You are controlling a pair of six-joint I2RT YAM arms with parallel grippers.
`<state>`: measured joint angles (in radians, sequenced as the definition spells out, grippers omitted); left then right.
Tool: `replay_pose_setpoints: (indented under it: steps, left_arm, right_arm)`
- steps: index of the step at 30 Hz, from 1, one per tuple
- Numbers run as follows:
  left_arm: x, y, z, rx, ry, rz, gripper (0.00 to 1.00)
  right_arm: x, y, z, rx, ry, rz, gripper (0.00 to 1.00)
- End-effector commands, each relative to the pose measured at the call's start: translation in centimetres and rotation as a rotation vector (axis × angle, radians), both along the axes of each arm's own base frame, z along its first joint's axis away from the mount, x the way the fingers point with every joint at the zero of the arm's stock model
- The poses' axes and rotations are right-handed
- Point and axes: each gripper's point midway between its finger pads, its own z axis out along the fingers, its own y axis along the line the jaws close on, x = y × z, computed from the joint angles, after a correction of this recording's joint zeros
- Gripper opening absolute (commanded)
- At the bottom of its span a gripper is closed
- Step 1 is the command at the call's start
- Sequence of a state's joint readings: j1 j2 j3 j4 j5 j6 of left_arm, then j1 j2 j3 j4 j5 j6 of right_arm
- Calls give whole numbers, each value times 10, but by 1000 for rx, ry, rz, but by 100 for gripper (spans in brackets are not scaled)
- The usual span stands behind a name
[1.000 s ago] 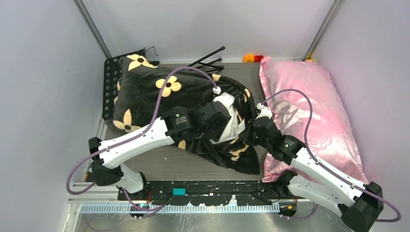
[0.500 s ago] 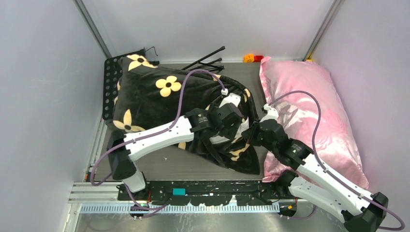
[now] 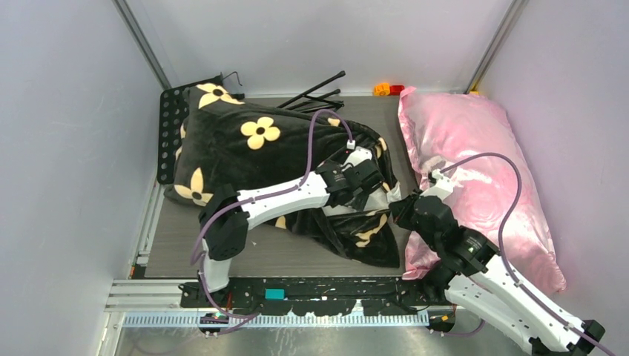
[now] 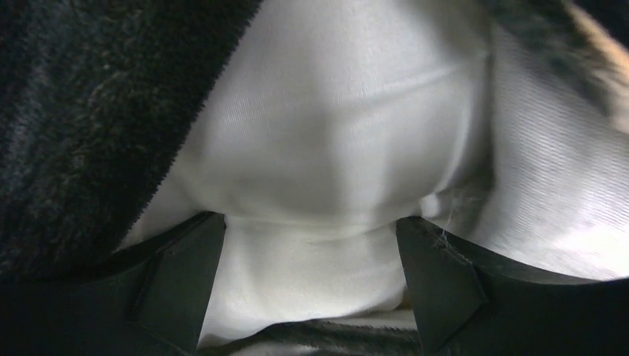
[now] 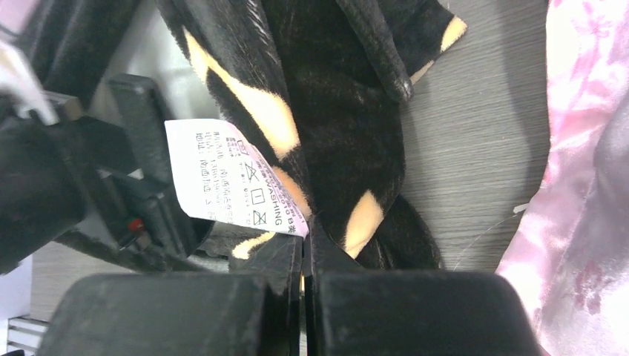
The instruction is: Remove the pillowcase from the pillow
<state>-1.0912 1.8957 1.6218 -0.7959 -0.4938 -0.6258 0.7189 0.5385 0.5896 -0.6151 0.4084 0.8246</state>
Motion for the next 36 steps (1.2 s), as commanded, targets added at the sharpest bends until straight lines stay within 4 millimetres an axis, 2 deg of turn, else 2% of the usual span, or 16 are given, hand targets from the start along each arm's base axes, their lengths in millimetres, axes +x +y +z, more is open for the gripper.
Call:
replay_pose_setpoints:
  steps: [1, 2, 3, 5, 6, 7, 10, 14, 20, 22, 25, 27, 29, 31, 33, 36]
  left_arm:
    - [21, 32, -18, 157, -51, 125, 88]
    - [22, 34, -21, 169, -56, 130, 83]
    - [23, 34, -24, 169, -59, 132, 72]
    - [25, 34, -22, 146, -73, 129, 32]
    - [27, 34, -17, 135, -84, 124, 14]
    - [28, 35, -8, 120, -100, 124, 2]
    - [33, 37, 28, 58, -130, 103, 0]
    - [38, 38, 75, -133, -53, 63, 0]
    - [59, 80, 153, -401, -88, 123, 0]
    - [58, 86, 169, -487, -60, 111, 0]
    - [55, 89, 179, -590, -18, 94, 0]
    - [51, 87, 181, -628, -2, 78, 0]
    - [47, 85, 180, -650, 9, 66, 0]
    - [46, 79, 178, -689, 10, 47, 0]
    - [44, 75, 172, -711, 26, 41, 0]
    - [44, 70, 167, -725, 40, 34, 0]
  right_arm:
    - [-4, -26, -8, -64, 1, -88, 0]
    - [-5, -26, -8, -62, 3, -85, 0]
    - [-5, -25, -9, -61, 7, -82, 0]
    - [-5, -22, -10, -62, 16, -73, 0]
    - [-5, -21, -12, -63, 22, -66, 0]
    - [-5, -18, -13, -67, 29, -53, 0]
    - [-5, -10, -16, -70, 47, -10, 0]
    - [-5, 3, -19, -86, 85, 53, 0]
    - [-3, -2, -26, -171, 147, 41, 0]
    - [-2, -13, -30, -202, 164, -20, 4]
    - [-2, -22, -35, -248, 182, -56, 9]
    - [-5, -7, -29, -230, 180, 46, 23]
    - [-13, 25, -13, -130, 154, 219, 57]
    - [-17, 49, 8, -19, 102, 318, 76]
    - [-18, 62, 28, 58, 74, 353, 84]
    - [-18, 81, 51, 133, 81, 401, 87]
